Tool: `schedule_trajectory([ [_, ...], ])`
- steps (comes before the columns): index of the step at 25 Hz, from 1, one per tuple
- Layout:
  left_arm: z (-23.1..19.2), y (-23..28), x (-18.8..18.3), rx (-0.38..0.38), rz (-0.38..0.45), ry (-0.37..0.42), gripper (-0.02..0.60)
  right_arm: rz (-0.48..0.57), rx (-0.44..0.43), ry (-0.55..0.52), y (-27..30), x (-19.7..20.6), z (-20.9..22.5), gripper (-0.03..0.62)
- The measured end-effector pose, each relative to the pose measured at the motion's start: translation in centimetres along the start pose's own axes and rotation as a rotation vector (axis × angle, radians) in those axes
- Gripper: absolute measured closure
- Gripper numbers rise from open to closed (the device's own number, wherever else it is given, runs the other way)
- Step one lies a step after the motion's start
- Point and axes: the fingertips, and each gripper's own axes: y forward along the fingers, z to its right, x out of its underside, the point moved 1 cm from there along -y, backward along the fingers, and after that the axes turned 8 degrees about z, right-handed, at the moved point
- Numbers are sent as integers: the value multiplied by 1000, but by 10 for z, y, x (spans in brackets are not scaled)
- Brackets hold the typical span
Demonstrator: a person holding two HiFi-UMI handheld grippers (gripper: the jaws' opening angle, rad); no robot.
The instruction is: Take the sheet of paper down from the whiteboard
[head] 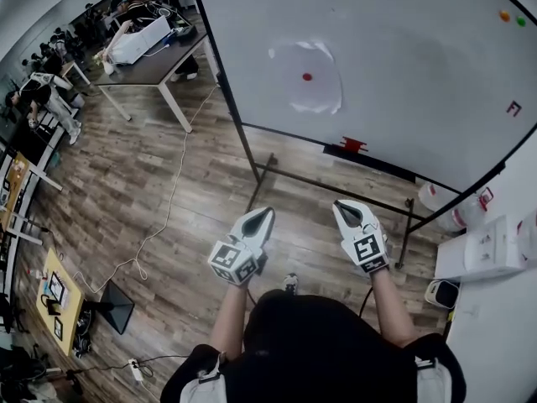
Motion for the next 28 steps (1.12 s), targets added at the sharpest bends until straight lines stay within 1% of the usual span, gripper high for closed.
schedule_trajectory([
  [3, -25, 3, -4, -13, 14, 2, 571, -4, -13, -6, 23, -1, 1, 589],
  [6, -46, 9, -8, -17, 23, -3, 571, -5, -6, -16, 43, -1, 7, 589],
  [13, -85, 33, -11, 2, 22, -3, 571, -10, 18, -21, 81, -1, 25, 588],
  [19, -98, 64, -9, 52, 17, -7, 571, -33, 66, -11, 90, 7, 46, 588],
  [28, -114, 94, -1, 97, 2, -33, 571, -69, 117, 13, 101, 22, 66, 588],
])
